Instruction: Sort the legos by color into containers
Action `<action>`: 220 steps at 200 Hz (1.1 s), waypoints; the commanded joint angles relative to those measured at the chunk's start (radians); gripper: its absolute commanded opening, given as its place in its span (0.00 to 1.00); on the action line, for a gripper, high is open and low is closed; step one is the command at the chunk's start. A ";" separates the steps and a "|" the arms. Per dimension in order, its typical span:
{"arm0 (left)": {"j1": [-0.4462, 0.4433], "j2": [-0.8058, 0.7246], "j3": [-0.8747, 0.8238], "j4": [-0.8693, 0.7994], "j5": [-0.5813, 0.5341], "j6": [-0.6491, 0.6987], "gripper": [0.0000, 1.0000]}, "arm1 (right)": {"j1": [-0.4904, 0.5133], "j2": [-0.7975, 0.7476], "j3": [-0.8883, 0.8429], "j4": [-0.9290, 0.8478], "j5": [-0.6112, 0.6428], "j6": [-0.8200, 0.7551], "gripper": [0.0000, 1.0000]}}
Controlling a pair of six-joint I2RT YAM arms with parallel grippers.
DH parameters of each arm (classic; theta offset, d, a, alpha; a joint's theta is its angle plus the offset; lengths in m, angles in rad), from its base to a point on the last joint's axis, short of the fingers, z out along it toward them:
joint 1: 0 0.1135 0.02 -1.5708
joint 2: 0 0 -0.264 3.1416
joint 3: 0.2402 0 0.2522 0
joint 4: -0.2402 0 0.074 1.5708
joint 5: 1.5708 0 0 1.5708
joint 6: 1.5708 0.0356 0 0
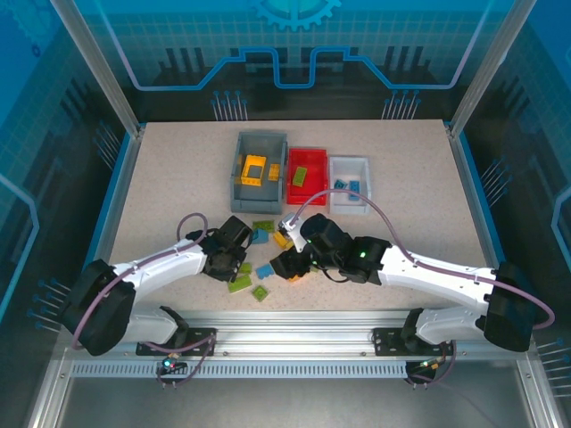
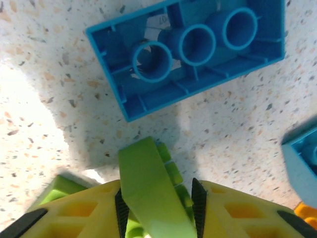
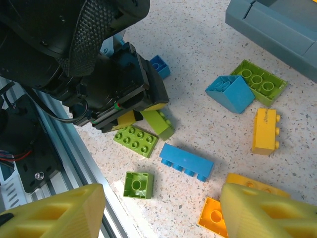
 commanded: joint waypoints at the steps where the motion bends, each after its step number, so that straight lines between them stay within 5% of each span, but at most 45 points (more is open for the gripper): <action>1: 0.008 0.028 0.012 0.016 -0.024 0.002 0.30 | 0.013 0.006 0.002 0.012 0.013 0.014 0.63; 48: 0.004 -0.018 0.079 -0.002 -0.077 0.092 0.15 | 0.007 -0.044 -0.010 0.007 0.070 0.029 0.61; 95: -0.036 -0.003 0.330 0.004 -0.135 0.419 0.15 | -0.078 -0.258 -0.084 0.059 0.244 0.151 0.62; 164: -0.070 0.428 0.868 0.059 -0.023 0.991 0.16 | -0.384 -0.354 -0.179 0.205 0.155 0.345 0.65; 220: -0.043 0.820 1.290 -0.033 -0.037 1.170 0.17 | -0.450 -0.341 -0.161 0.233 0.109 0.363 0.65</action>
